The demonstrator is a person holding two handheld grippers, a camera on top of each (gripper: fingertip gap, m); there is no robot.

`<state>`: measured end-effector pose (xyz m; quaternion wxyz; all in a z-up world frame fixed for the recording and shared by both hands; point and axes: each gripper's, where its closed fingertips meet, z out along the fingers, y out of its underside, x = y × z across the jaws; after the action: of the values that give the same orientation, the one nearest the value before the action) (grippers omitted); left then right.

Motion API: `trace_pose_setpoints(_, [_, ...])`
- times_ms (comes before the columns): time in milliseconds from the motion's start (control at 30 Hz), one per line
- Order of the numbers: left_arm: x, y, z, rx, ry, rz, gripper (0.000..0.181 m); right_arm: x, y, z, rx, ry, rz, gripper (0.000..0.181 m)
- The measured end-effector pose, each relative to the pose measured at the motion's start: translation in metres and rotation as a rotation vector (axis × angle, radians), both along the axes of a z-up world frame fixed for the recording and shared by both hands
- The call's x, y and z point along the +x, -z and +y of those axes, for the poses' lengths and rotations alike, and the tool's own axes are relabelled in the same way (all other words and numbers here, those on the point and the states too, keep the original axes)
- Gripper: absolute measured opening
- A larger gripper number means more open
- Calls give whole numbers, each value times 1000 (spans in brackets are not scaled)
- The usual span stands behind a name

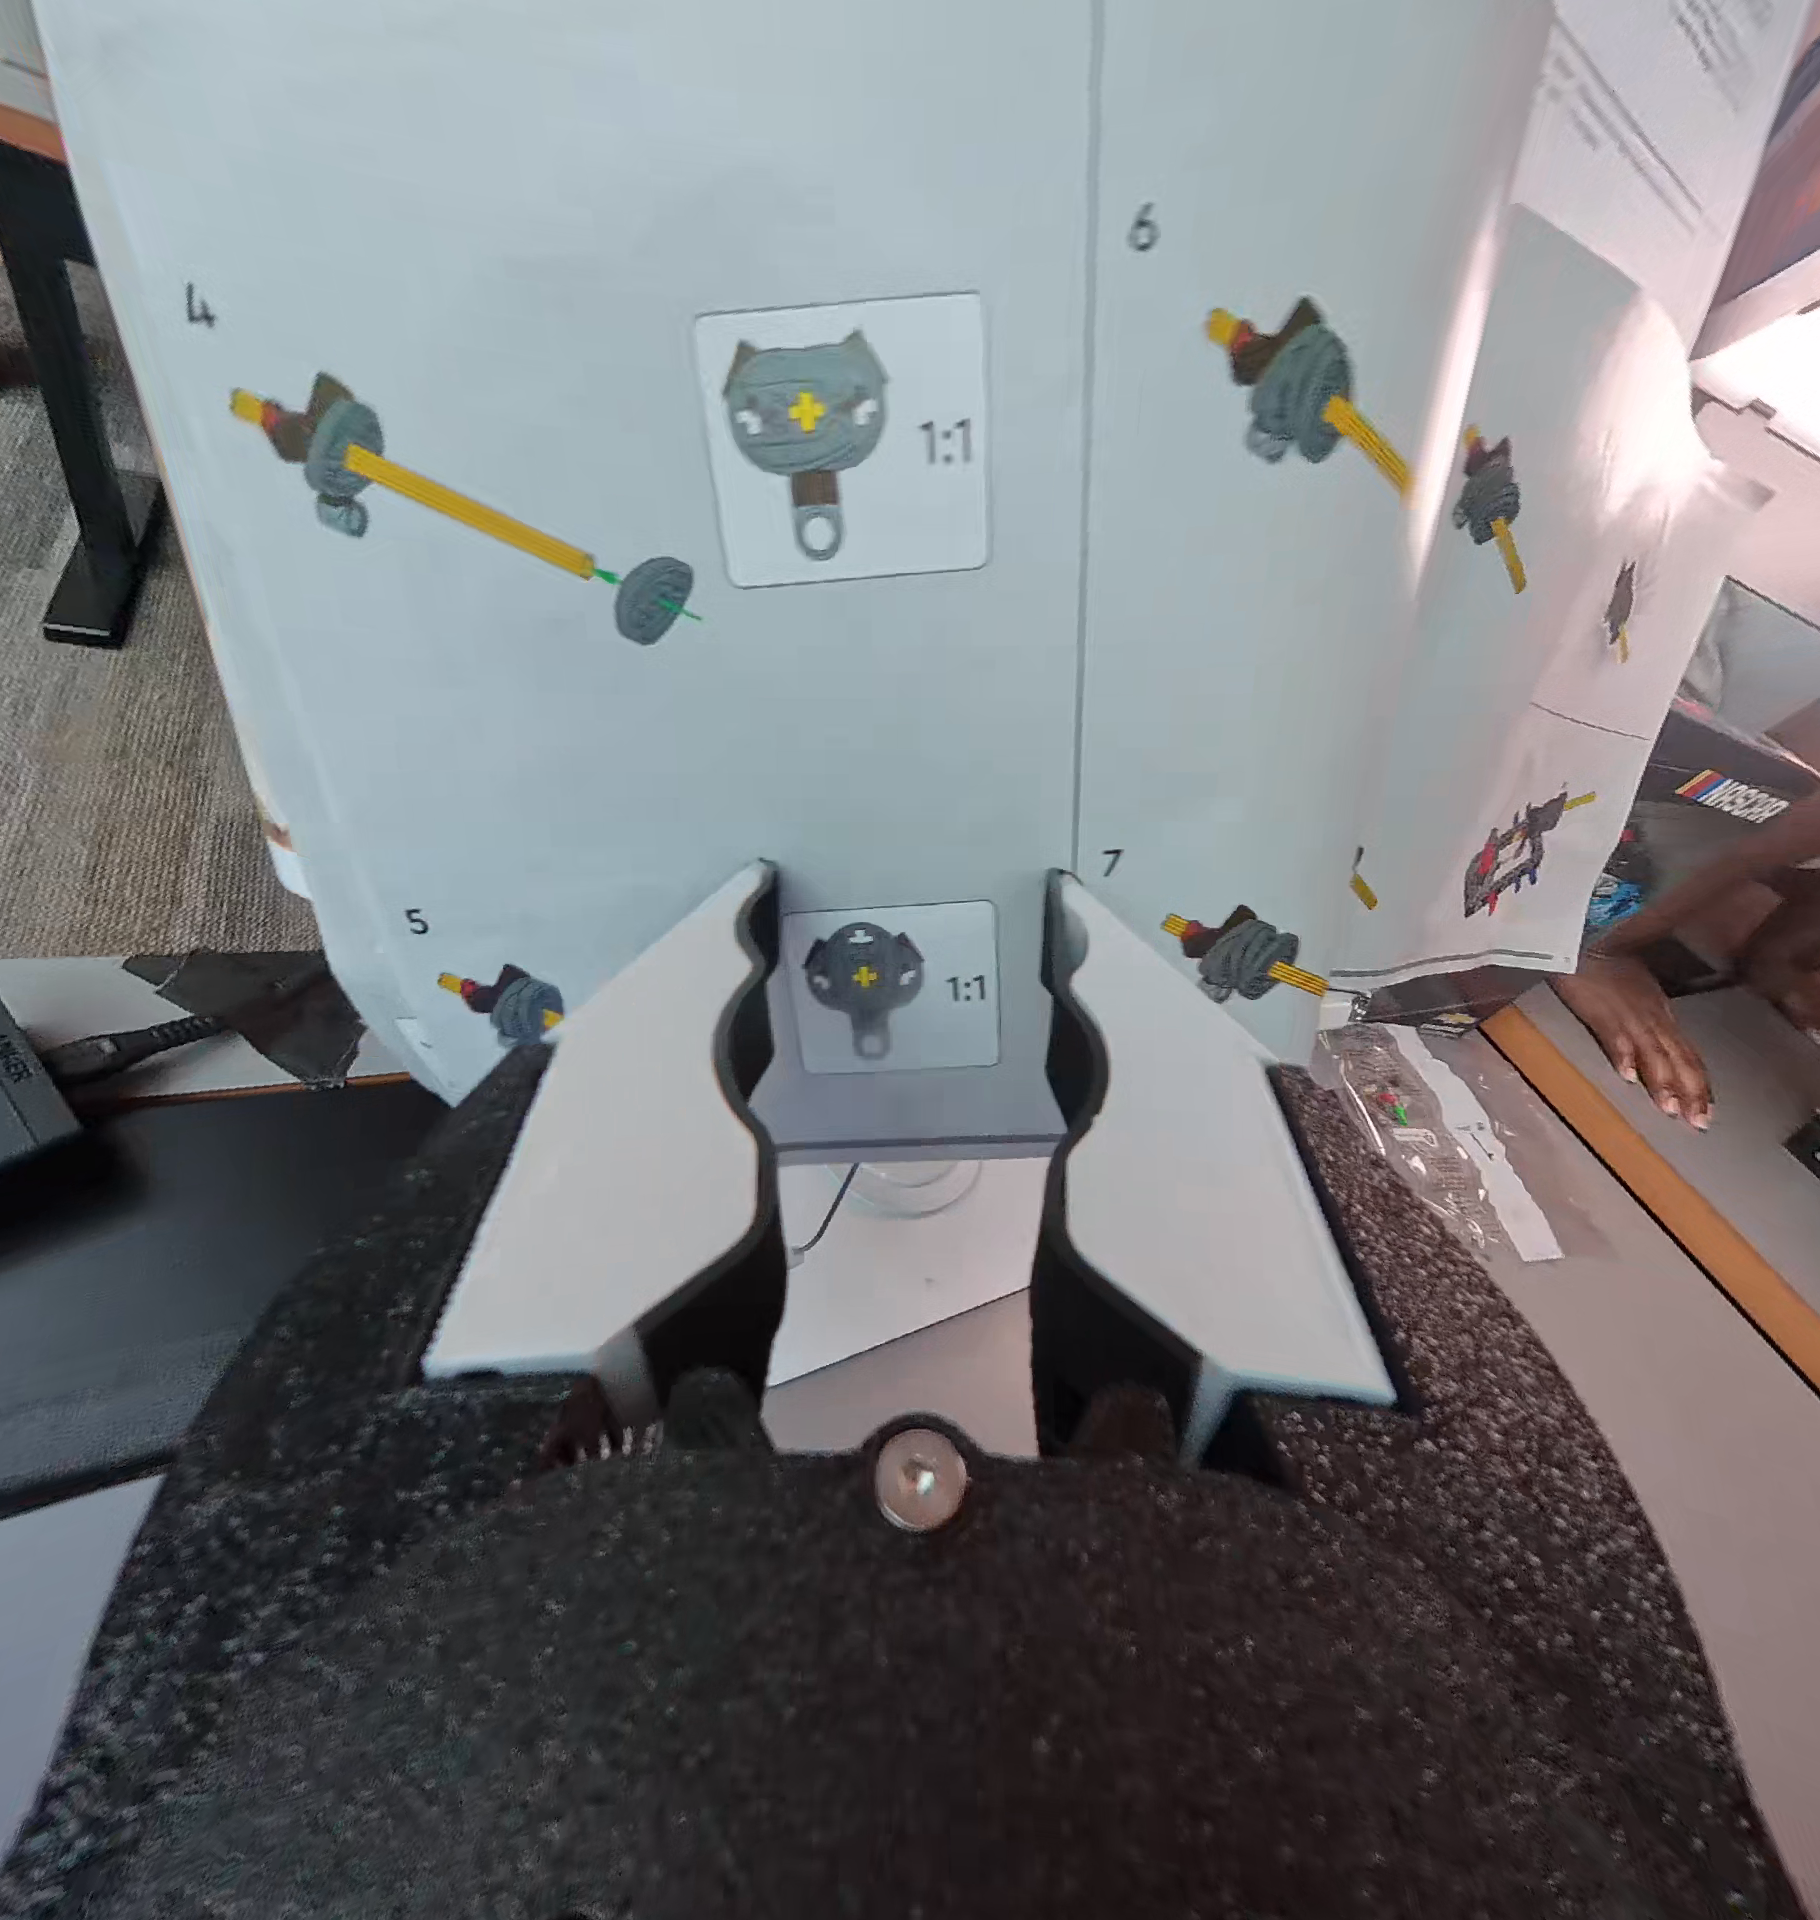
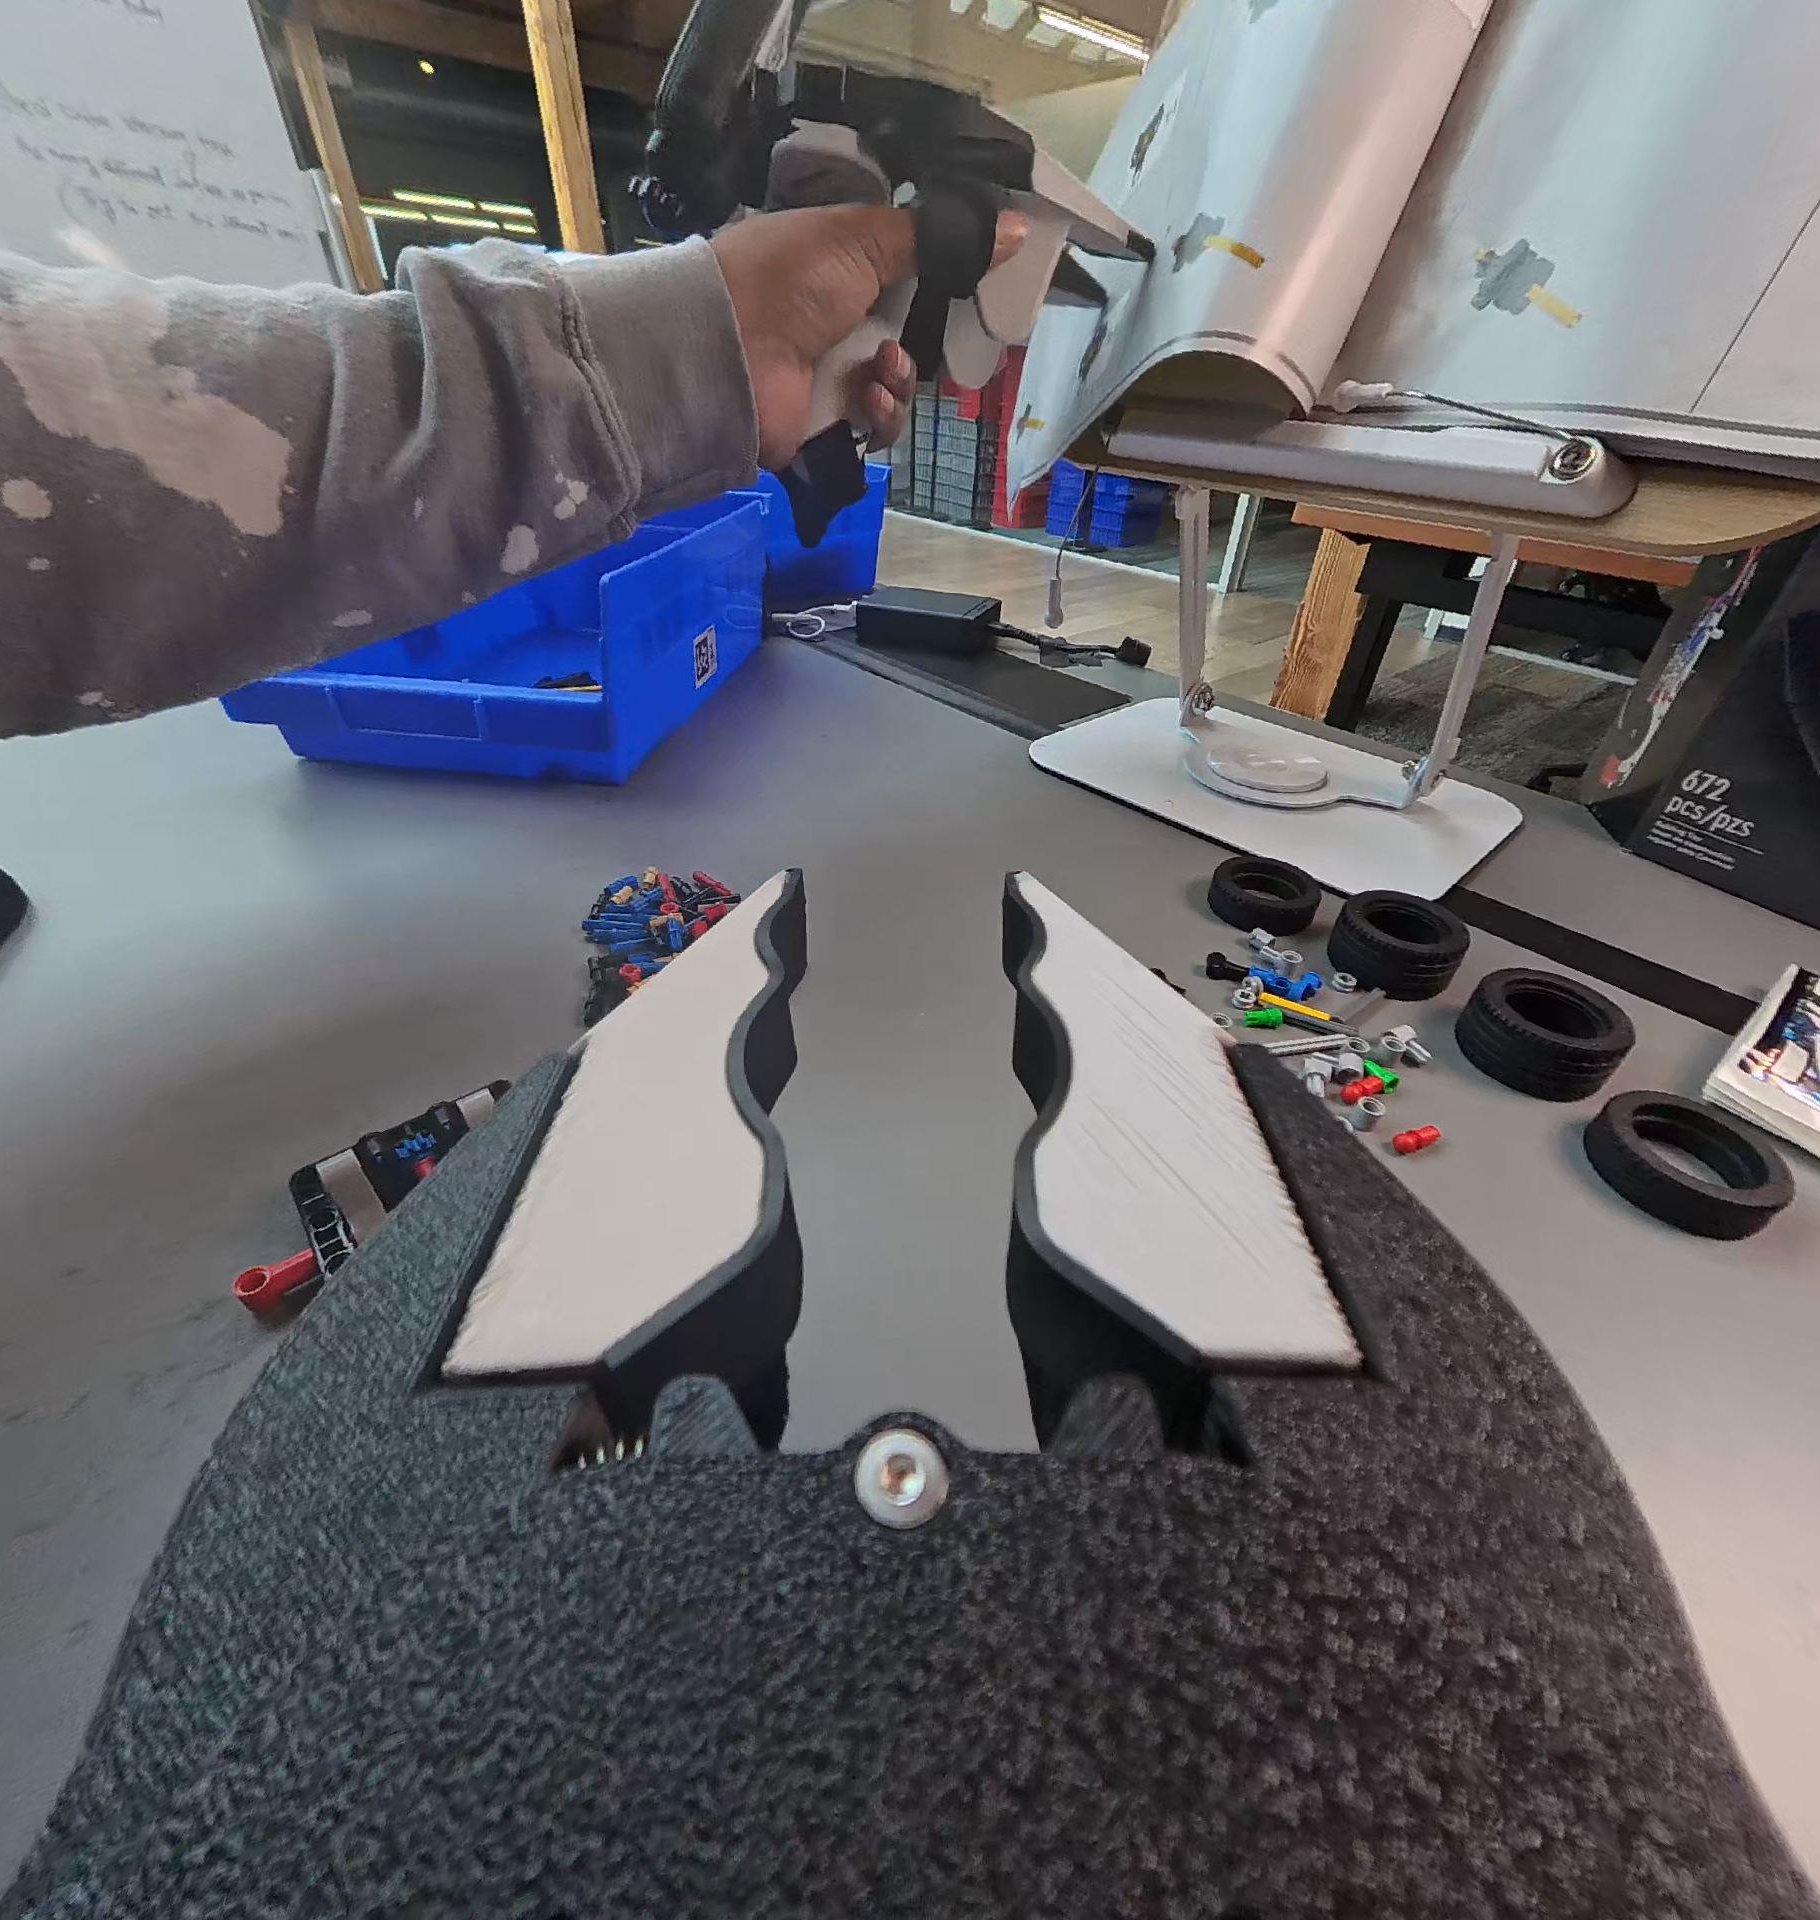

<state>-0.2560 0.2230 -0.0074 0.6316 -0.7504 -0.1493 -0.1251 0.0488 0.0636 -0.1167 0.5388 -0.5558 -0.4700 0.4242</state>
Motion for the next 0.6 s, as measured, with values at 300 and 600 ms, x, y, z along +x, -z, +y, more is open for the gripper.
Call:
trace_pose_setpoints(300, [3,-27,-12,119,-32,92,63,0,-2,-2,9,-12,-2,37])
trace_pose_setpoints(600, [17,-10,26,-3,-31,121,85,-2,-2,-5,31,-15,-12,37])
